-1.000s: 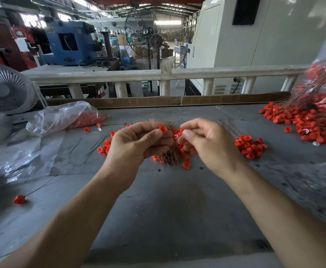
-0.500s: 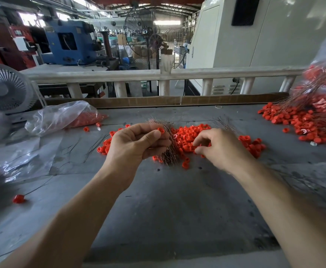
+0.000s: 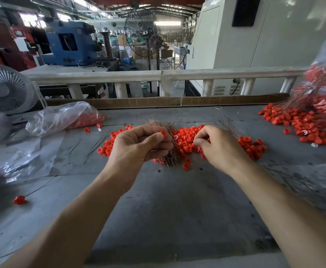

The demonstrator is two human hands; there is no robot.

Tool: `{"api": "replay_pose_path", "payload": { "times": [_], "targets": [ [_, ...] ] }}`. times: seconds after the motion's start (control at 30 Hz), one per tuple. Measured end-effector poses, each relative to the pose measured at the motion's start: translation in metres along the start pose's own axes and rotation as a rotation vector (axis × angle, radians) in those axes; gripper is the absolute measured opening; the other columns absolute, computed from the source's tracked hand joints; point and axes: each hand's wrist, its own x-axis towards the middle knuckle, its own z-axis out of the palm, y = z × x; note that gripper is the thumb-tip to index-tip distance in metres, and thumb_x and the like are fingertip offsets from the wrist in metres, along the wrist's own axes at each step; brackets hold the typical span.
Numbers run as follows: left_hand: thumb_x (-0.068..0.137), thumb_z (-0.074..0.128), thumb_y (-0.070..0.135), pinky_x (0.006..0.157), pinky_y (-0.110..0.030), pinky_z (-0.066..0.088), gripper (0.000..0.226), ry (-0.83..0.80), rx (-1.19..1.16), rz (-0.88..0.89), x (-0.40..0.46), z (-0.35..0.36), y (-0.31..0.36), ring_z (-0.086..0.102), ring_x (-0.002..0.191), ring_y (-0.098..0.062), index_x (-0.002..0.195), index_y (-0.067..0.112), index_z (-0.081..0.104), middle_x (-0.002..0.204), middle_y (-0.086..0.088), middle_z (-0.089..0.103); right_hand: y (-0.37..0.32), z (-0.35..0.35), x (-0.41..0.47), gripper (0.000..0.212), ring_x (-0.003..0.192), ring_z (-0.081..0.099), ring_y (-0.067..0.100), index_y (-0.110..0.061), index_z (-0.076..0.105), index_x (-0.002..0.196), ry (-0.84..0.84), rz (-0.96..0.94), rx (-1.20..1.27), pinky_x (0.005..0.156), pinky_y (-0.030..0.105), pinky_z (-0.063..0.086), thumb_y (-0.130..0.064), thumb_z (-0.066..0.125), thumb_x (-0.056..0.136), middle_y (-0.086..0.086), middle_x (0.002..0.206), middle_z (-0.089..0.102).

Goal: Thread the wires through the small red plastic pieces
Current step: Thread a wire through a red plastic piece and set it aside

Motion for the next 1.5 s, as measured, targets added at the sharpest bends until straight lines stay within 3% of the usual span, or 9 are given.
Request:
{"api": "replay_pose_path", "payload": {
  "times": [0.1,0.27,0.47,0.57,0.67,0.87,1.03,1.27,1.5],
  "targets": [
    [0.087,0.068,0.011,0.075,-0.031,0.062,0.021,-0.002,0.004,-0.003,0.0,-0.001,0.0,0.076,0.093,-0.033,0.105,0.002,0.072,0.1,-0.021,0.076,-0.002,0.001,-0.001,0.01,0.074,0.066,0.007,-0.029,0.067,0.086,0.015,0.02,0.279,0.068,0.03,0.051,-0.028,0.068,0.096,-0.009,0.078,0.071],
    [0.084,0.069,0.013,0.075,-0.03,0.062,0.024,-0.003,0.001,-0.006,0.0,0.001,0.0,0.076,0.092,-0.033,0.105,0.002,0.072,0.099,-0.021,0.076,-0.007,0.003,-0.004,0.009,0.061,0.064,0.005,-0.025,0.071,0.087,0.026,0.028,0.592,0.051,0.024,0.049,-0.021,0.069,0.095,-0.002,0.079,0.075],
    [0.082,0.07,0.014,0.076,-0.032,0.063,0.027,-0.002,0.002,-0.01,-0.001,0.002,0.0,0.076,0.091,-0.033,0.105,0.001,0.072,0.099,-0.021,0.076,0.001,0.004,-0.004,0.014,0.063,0.067,0.017,-0.029,0.074,0.087,0.051,0.09,0.375,0.064,0.038,0.057,-0.018,0.069,0.096,-0.001,0.079,0.074],
    [0.082,0.07,0.014,0.077,-0.032,0.063,0.027,-0.002,0.007,-0.012,-0.001,0.003,0.0,0.076,0.092,-0.033,0.106,0.001,0.071,0.099,-0.021,0.076,0.003,0.003,-0.005,0.019,0.058,0.064,0.006,-0.032,0.075,0.091,0.034,0.086,0.37,0.059,0.031,0.057,-0.017,0.066,0.098,-0.004,0.078,0.073],
    [0.083,0.069,0.013,0.076,-0.032,0.063,0.026,-0.004,0.008,-0.013,-0.001,0.002,0.0,0.076,0.092,-0.033,0.106,0.001,0.071,0.099,-0.021,0.076,-0.002,0.002,-0.006,0.022,0.059,0.064,0.004,-0.029,0.076,0.094,0.032,0.091,0.48,0.051,0.02,0.048,-0.011,0.063,0.099,-0.002,0.079,0.074],
    [0.083,0.07,0.014,0.075,-0.03,0.061,0.025,-0.008,-0.001,-0.017,-0.001,0.003,-0.001,0.076,0.092,-0.033,0.105,0.002,0.072,0.099,-0.021,0.076,-0.028,-0.002,-0.014,0.016,0.072,0.075,0.021,-0.016,0.073,0.096,-0.023,-0.008,0.82,0.054,0.039,0.059,-0.002,0.065,0.096,0.005,0.087,0.078],
    [0.082,0.071,0.016,0.075,-0.03,0.062,0.026,-0.007,-0.026,-0.021,0.0,0.001,-0.001,0.076,0.093,-0.033,0.104,0.003,0.073,0.098,-0.021,0.076,-0.039,0.006,-0.02,0.022,0.067,0.066,0.015,-0.025,0.076,0.087,-0.069,-0.089,0.822,0.056,0.026,0.054,-0.004,0.072,0.092,0.003,0.076,0.072],
    [0.082,0.071,0.015,0.076,-0.029,0.062,0.024,-0.008,-0.022,-0.013,-0.002,0.001,-0.001,0.076,0.092,-0.031,0.103,0.005,0.073,0.097,-0.02,0.077,-0.04,0.006,-0.025,0.006,0.071,0.072,0.016,-0.023,0.077,0.09,-0.052,-0.107,0.792,0.067,0.03,0.061,-0.017,0.078,0.089,0.002,0.075,0.075],
    [0.081,0.069,0.015,0.075,-0.028,0.062,0.025,-0.002,0.015,0.031,-0.003,0.003,0.0,0.077,0.091,-0.03,0.104,0.005,0.072,0.094,-0.018,0.077,-0.045,0.001,-0.027,0.012,0.071,0.071,0.01,-0.023,0.076,0.087,0.012,-0.123,0.745,0.067,0.022,0.056,-0.011,0.076,0.09,-0.003,0.076,0.075]
  ]
}}
